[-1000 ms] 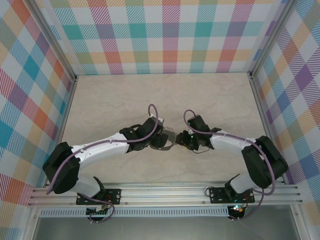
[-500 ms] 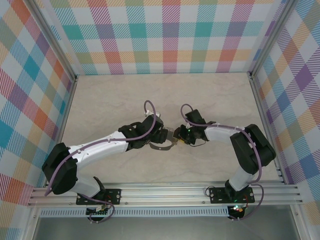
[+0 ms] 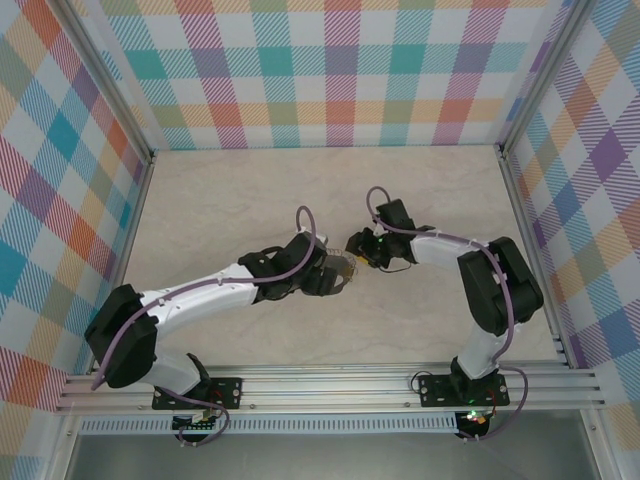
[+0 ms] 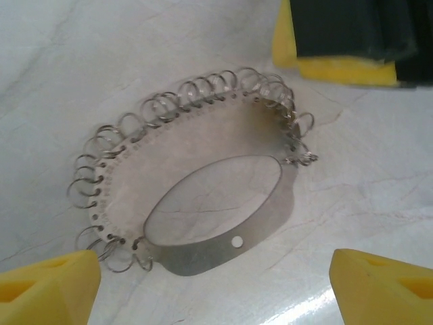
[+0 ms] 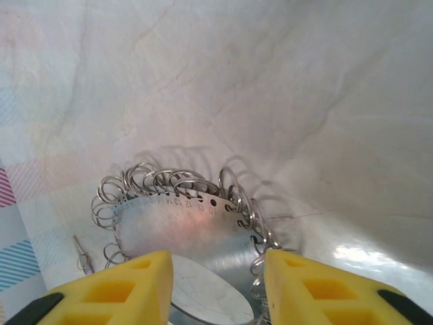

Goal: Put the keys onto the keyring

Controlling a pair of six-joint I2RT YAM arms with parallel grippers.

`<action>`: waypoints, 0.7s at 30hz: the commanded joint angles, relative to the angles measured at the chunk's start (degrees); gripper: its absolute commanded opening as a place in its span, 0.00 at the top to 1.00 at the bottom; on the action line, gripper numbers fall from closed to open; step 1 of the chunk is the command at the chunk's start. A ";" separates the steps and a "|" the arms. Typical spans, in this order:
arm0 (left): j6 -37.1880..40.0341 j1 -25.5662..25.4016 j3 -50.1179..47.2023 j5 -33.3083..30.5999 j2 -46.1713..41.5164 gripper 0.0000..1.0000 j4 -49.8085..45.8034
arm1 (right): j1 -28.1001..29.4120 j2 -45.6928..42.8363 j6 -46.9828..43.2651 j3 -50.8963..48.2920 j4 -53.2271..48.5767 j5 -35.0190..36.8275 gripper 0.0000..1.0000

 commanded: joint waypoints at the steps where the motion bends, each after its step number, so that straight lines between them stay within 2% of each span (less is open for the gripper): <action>1: 6.22 -0.15 3.93 3.90 3.34 0.14 -3.68 | -2.11 -6.84 -2.46 -2.09 -2.19 -0.69 0.53; 5: 9.61 -0.20 7.71 6.09 7.91 0.18 -7.32 | -4.41 -14.26 -3.66 -6.83 -4.98 0.31 0.33; 8: 12.43 -0.23 10.66 7.45 11.72 0.26 -9.56 | -4.88 -19.06 -4.39 -9.99 -6.73 1.32 0.21; 17: 20.10 -0.16 18.47 11.13 20.52 0.51 -11.68 | -5.21 -27.88 -5.88 -17.09 -9.55 3.88 0.04; 21: 22.47 -0.15 20.14 12.10 22.99 0.55 -10.99 | -5.27 -28.88 -6.17 -18.38 -10.12 4.08 0.00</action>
